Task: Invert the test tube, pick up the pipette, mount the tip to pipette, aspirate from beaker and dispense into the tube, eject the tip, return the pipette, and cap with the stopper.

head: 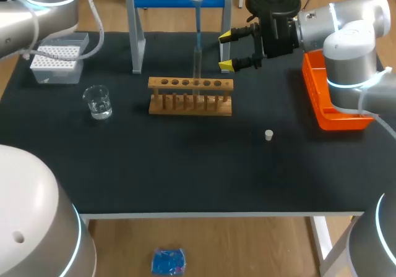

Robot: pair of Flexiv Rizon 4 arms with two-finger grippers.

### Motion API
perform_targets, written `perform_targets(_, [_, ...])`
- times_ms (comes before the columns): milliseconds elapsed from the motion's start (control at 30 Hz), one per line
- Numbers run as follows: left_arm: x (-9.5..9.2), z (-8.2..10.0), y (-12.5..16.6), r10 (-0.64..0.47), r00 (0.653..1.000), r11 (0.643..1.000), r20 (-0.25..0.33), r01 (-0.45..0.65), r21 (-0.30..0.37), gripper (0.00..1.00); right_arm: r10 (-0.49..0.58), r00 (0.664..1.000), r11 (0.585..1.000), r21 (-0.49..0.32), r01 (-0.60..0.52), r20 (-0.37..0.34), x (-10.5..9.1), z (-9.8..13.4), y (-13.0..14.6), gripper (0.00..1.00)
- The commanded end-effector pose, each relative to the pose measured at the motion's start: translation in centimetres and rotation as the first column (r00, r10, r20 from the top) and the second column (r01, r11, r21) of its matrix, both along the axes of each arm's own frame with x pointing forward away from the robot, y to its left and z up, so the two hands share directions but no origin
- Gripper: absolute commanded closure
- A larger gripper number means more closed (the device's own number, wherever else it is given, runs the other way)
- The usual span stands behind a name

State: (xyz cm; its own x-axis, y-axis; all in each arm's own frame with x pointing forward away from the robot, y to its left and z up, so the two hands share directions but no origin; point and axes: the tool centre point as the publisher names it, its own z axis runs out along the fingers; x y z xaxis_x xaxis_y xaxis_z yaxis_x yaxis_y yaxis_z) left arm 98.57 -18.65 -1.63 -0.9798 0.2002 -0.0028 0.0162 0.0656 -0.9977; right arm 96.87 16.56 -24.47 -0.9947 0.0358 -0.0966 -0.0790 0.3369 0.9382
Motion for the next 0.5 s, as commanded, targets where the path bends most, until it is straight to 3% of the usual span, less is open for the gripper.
perform_targets(33, [0.27,-0.20,0.00,-0.011,1.000,1.000,-0.003,0.011,-0.007,1.00,-0.001,1.000,1.000,-0.001,0.001,0.002,-0.05,-0.01,0.01,0.00])
perform_targets(500, [-0.12,-0.38,0.00,0.002,0.999,0.999,-0.034,-0.001,0.039,1.00,-0.001,1.000,1.000,-0.001,0.001,0.002,-0.05,-0.01,0.01,0.00])
